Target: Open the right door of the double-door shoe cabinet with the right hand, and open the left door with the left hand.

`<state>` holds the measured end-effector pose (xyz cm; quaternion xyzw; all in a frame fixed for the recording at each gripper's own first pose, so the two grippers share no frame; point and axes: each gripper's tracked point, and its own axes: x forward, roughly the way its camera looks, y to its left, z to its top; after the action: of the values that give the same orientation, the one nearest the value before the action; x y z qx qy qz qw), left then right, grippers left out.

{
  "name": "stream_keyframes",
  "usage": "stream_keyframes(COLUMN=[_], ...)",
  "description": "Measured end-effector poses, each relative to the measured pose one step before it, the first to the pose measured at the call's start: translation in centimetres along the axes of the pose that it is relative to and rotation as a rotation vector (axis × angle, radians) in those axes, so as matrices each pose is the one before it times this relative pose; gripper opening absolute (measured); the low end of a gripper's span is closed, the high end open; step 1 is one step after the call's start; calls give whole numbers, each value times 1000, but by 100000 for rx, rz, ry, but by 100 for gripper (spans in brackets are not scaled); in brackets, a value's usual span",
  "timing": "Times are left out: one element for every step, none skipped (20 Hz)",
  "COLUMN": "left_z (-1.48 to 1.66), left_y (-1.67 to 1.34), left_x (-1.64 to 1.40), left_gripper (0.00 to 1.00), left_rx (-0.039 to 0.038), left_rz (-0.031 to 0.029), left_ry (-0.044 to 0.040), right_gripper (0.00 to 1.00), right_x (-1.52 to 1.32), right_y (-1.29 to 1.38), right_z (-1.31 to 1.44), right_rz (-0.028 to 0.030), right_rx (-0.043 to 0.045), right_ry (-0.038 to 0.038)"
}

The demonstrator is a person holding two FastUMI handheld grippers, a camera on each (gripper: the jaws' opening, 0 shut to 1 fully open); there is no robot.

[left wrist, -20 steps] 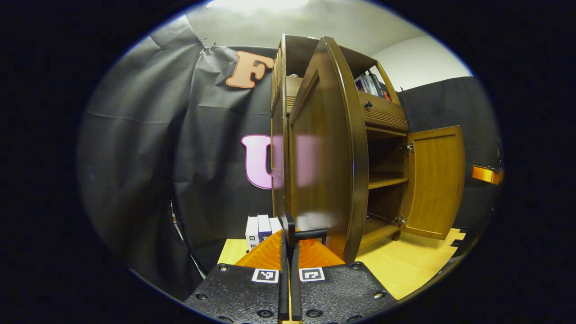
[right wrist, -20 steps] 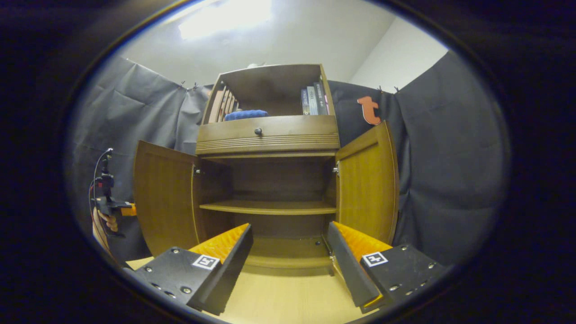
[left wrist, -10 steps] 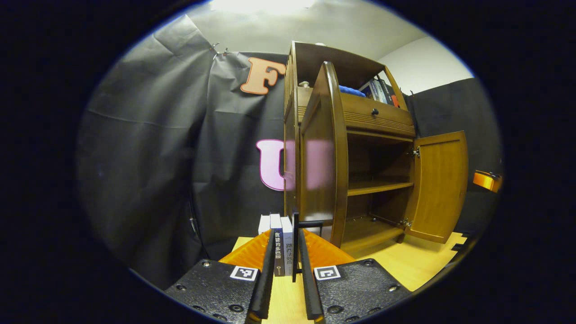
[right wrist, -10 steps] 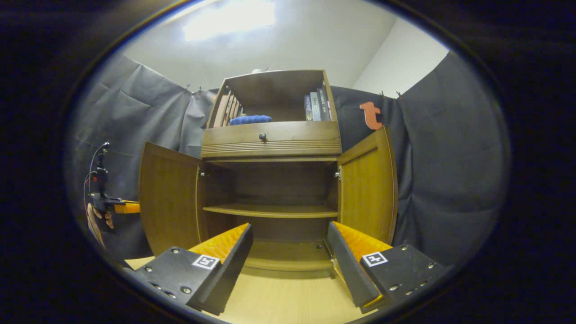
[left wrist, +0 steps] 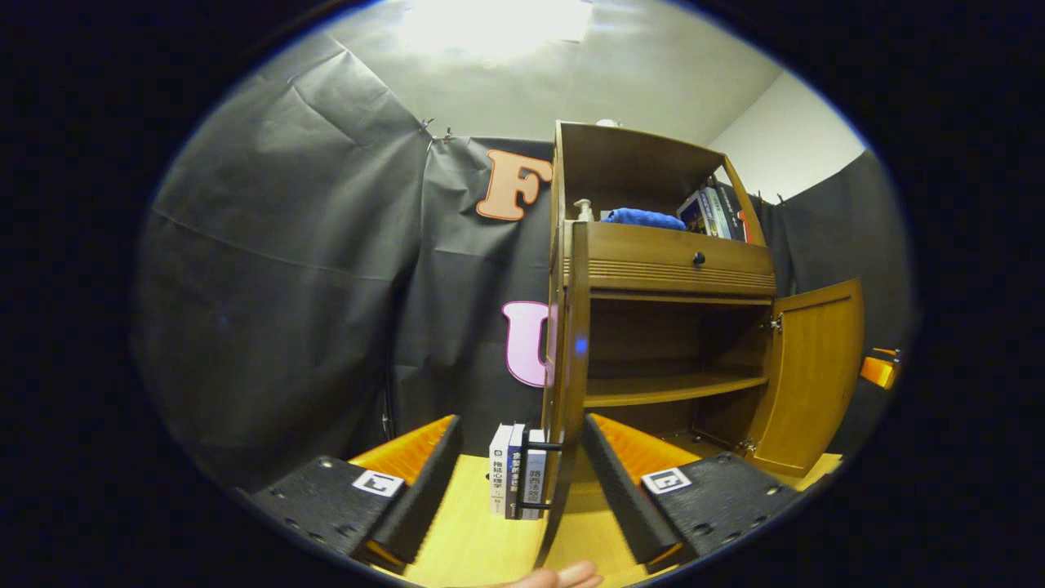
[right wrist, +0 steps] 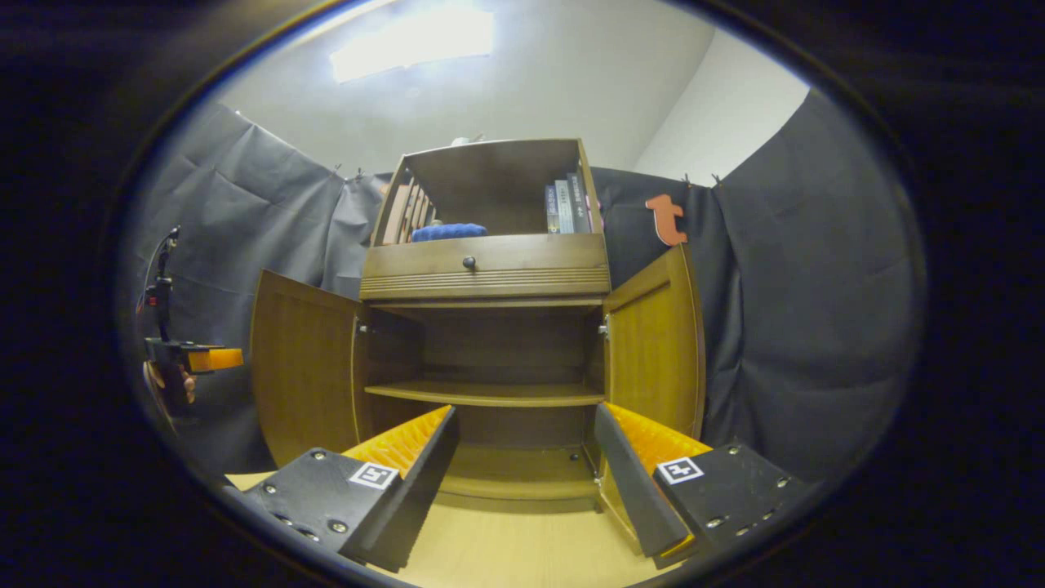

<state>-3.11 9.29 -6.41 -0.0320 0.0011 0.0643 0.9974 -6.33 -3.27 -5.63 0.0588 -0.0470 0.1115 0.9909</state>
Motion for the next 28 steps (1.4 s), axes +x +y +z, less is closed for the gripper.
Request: stream_keyframes(left_z=[202, 258, 180, 354, 458, 590, 174, -26, -275, -234, -372, -429, -657, -524, -347, -546, -501, -351, -423, -440, -372, -306, -85, -402, -1058, -1094, -978, -1035], left_y=[-975, -1004, -1114, -1367, -1234, -1250, -1048, -1003, -964, -1213, -1387, -1222, -1154, -1102, -561, -424, -337, -254, -398, -296, -155, -125, 101, 134, -83, -333, -468, -207], left_x=[-707, -334, 78, -81, 59, 278, 392, 465, 527, 504, 349, 310, 411, 266, 583, 628, 545, 637, 734, 686, 662, 652, 744, 761, 661, 765, 743, 889], left_gripper=[88, 93, 92, 92, 92, 92, 92, 95, 95, 92, 95, 93, 93, 95, 95, 93, 92, 96, 95, 95, 95, 95, 95, 92, 95, 92, 95, 93], left_rx=[-1022, -1156, -612, -71, -588, -158, 228, 342, 385, -186, -382, -1346, -1282, -822, -210, 6, 212, 155, -390, 388, 405, 755, 1293, 1412, 745, 414, 709, 1153], left_rz=[-677, -570, -694, -1620, -1421, -1411, -972, -622, -1100, -1702, -2527, -2560, -3071, -2577, -1445, -777, -471, -659, -470, -413, -162, 106, 601, 891, 30, -1199, -1551, -1196], left_ry=[-38, 521, 71, -680, -1069, -1619, -1314, -599, -323, 51, 136, 818, 1337, 909, 536, 1004, 466, 73, 390, -201, 503, -771, -1499, -450, 1616, 2016, 1477, 1457], right_gripper=[100, 100, 99, 99, 99, 99, 99, 99, 99, 99, 99, 99, 99, 100, 100, 99, 99, 99, 100, 99, 95, 99, 99, 99, 99, 95, 100, 100], right_x=[101, 140, 107, 13, 121, 156, 205, 196, 294, -70, 211, 462, 391, 246, 277, 204, 215, 306, 396, 442, 461, 576, 631, 852, 651, 494, 551, 279], right_y=[-183, -46, -102, -179, -260, -218, -243, -257, -218, -249, -260, -91, -95, -181, -461, -383, 37, 268, 284, 279, 217, 247, 136, -266, -644, 105, 1203, 1281], right_z=[68, 75, 16, -3, 93, 212, 205, 143, 314, 176, 274, 227, 174, 139, 120, 108, -70, -326, -430, -554, -371, -364, -326, -287, -548, -712, -472, -452], right_rz=[-210, 121, 90, -284, -505, -468, -587, -513, -546, -829, -743, -501, -420, -1002, -2233, -1851, -538, -170, 437, 383, 74, 52, -1380, -3387, -5098, -2857, 2403, 3043], right_rx=[486, 500, 271, 8, 7, 221, 413, 575, 804, 595, -4, -539, -772, -347, 500, 402, 45, 109, -330, -610, -620, -961, -994, -2367, -3483, -2507, -676, 739], right_ry=[70, 69, 107, 126, -61, -180, -125, -304, -472, -551, -645, -604, -519, -630, -1060, -1084, -654, 52, 1080, 1431, 945, 904, 718, -36, 1159, 1444, 511, 540])
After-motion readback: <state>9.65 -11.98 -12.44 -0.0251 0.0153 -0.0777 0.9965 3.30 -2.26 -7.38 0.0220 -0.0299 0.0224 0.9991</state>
